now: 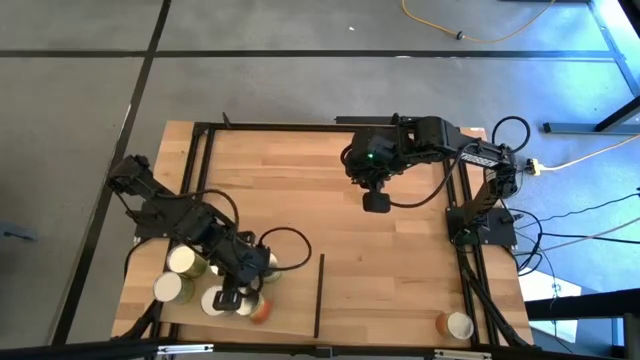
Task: Pick and place cans onto a shelf
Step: Put the top canned pineapple on the shelf
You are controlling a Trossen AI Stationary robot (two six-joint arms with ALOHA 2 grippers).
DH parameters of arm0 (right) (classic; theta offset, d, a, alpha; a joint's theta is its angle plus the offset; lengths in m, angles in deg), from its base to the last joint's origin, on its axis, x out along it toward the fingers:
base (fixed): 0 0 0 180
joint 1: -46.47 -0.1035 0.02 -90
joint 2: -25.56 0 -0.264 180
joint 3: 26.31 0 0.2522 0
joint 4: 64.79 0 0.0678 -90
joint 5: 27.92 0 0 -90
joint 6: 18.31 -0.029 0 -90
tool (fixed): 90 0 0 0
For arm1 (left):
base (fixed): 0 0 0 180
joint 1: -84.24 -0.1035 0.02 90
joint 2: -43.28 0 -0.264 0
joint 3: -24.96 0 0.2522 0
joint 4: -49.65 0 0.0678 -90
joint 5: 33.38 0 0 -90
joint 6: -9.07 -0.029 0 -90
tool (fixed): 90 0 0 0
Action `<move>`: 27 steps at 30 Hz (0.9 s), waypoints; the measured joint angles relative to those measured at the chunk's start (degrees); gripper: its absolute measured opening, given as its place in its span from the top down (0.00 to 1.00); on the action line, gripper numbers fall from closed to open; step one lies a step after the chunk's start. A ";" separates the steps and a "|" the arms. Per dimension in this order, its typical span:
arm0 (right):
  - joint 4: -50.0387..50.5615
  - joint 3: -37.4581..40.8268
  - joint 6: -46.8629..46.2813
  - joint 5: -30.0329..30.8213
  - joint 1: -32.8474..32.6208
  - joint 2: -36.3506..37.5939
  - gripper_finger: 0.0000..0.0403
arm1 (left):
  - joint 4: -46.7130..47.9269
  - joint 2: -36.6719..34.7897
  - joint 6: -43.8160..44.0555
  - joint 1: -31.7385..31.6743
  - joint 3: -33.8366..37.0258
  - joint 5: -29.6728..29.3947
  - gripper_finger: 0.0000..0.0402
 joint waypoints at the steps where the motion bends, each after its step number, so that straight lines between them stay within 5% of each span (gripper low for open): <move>1: 0.02 0.00 0.02 0.00 -0.02 0.00 0.91 | -0.02 0.17 -0.02 -0.27 0.00 0.38 1.00; 22: 0.15 -0.01 1.36 0.01 -0.02 0.02 0.91 | -2.72 0.21 -0.07 -1.47 0.00 1.18 0.91; 27: 0.14 0.00 1.36 0.01 -0.02 0.02 0.91 | -2.66 0.19 0.11 -2.61 0.00 5.10 0.91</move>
